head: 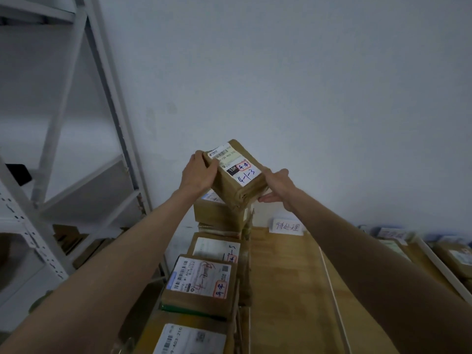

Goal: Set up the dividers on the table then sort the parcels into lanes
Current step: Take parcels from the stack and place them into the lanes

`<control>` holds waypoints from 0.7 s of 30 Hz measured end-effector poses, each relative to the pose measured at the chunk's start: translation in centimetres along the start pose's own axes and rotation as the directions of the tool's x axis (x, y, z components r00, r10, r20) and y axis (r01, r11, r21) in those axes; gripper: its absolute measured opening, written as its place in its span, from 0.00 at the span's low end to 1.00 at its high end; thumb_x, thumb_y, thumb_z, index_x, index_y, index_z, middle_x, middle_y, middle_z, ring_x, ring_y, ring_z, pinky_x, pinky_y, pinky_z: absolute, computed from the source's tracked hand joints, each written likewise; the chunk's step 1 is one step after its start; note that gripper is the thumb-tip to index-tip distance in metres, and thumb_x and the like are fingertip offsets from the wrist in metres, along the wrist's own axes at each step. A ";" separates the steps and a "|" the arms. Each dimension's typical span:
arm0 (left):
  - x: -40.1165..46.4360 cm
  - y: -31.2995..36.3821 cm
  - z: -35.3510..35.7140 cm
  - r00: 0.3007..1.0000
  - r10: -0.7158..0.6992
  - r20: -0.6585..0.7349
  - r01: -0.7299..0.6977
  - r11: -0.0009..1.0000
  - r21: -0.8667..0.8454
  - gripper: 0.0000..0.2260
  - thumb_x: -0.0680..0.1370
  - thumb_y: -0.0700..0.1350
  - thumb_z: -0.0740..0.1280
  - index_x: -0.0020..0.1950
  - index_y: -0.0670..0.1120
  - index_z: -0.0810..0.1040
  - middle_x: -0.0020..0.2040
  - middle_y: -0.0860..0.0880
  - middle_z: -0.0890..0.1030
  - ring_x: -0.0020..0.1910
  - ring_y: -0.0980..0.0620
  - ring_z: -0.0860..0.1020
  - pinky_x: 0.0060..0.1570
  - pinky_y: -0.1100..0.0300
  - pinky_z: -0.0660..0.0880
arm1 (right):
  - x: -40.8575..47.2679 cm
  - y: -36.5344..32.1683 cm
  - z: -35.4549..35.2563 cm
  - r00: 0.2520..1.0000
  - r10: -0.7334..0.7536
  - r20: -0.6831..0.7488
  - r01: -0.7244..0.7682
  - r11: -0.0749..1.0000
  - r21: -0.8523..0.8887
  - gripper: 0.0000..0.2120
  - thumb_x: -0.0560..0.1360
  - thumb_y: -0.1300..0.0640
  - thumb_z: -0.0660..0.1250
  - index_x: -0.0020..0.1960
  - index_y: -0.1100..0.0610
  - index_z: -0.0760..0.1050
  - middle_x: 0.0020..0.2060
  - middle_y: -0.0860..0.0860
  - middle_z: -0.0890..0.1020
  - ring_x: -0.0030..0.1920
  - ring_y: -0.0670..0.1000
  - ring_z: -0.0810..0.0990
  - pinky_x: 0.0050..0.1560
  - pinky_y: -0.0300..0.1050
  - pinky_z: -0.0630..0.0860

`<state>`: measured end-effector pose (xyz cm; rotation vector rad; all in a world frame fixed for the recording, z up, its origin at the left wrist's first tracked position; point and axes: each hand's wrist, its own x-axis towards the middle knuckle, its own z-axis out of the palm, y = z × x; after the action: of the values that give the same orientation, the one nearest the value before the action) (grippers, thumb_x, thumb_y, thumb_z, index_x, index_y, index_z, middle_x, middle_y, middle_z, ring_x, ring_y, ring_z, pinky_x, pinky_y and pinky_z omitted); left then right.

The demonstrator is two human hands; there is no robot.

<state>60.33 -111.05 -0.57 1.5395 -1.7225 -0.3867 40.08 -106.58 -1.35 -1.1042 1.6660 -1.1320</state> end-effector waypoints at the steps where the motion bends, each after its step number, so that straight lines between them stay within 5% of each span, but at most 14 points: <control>1: -0.3 0.7 0.4 0.999 0.028 0.017 -0.028 1.000 -0.007 0.19 0.82 0.54 0.58 0.69 0.44 0.68 0.67 0.45 0.73 0.63 0.45 0.74 0.56 0.56 0.68 | -0.4 0.4 -1.0 1.000 0.012 0.022 -0.012 1.000 0.002 0.28 0.78 0.40 0.63 0.67 0.55 0.57 0.52 0.58 0.76 0.40 0.59 0.86 0.45 0.52 0.84; 4: -1.2 3.0 2.1 0.991 0.104 0.083 -0.102 0.994 -0.024 0.20 0.82 0.53 0.58 0.71 0.45 0.67 0.68 0.45 0.72 0.64 0.45 0.73 0.58 0.55 0.70 | -1.3 2.1 -4.2 0.995 -0.005 0.098 0.010 0.999 -0.051 0.33 0.76 0.38 0.65 0.69 0.61 0.64 0.56 0.59 0.79 0.39 0.58 0.87 0.43 0.49 0.84; 9: -3.0 6.7 6.3 0.959 0.137 0.248 -0.136 0.990 -0.021 0.27 0.81 0.57 0.56 0.77 0.46 0.61 0.73 0.45 0.69 0.69 0.42 0.70 0.69 0.45 0.68 | -4.1 5.4 -10.2 0.990 0.080 0.115 -0.059 0.983 -0.176 0.28 0.78 0.37 0.61 0.63 0.59 0.74 0.57 0.55 0.80 0.52 0.55 0.82 0.47 0.44 0.80; 13: -6.2 9.8 11.2 0.905 0.183 0.384 -0.175 0.983 -0.057 0.29 0.83 0.55 0.57 0.80 0.45 0.53 0.78 0.45 0.61 0.76 0.44 0.62 0.74 0.47 0.61 | -6.0 10.2 -14.7 0.990 0.127 0.063 -0.122 0.989 -0.084 0.27 0.78 0.41 0.64 0.63 0.63 0.75 0.58 0.57 0.81 0.54 0.56 0.83 0.51 0.48 0.83; 18: -11.8 12.6 18.4 0.819 0.204 0.536 -0.207 0.977 -0.055 0.30 0.83 0.55 0.57 0.81 0.44 0.51 0.79 0.44 0.60 0.76 0.43 0.61 0.73 0.50 0.58 | -9.7 17.8 -19.9 0.970 0.239 -0.053 -0.240 0.971 -0.018 0.26 0.79 0.44 0.64 0.67 0.63 0.70 0.57 0.56 0.80 0.52 0.53 0.83 0.40 0.45 0.83; 21: -16.0 13.6 22.8 0.747 0.214 0.630 -0.278 0.960 0.004 0.30 0.83 0.58 0.53 0.81 0.44 0.51 0.79 0.43 0.60 0.76 0.42 0.61 0.72 0.49 0.60 | -12.3 21.9 -23.8 0.938 0.330 -0.111 -0.336 0.941 -0.044 0.24 0.81 0.46 0.62 0.67 0.63 0.70 0.56 0.57 0.80 0.54 0.55 0.81 0.47 0.48 0.82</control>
<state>34.03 -99.12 -11.68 1.2915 -2.4643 -0.7487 16.59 -84.64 -14.20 -0.7710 1.8946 -0.9339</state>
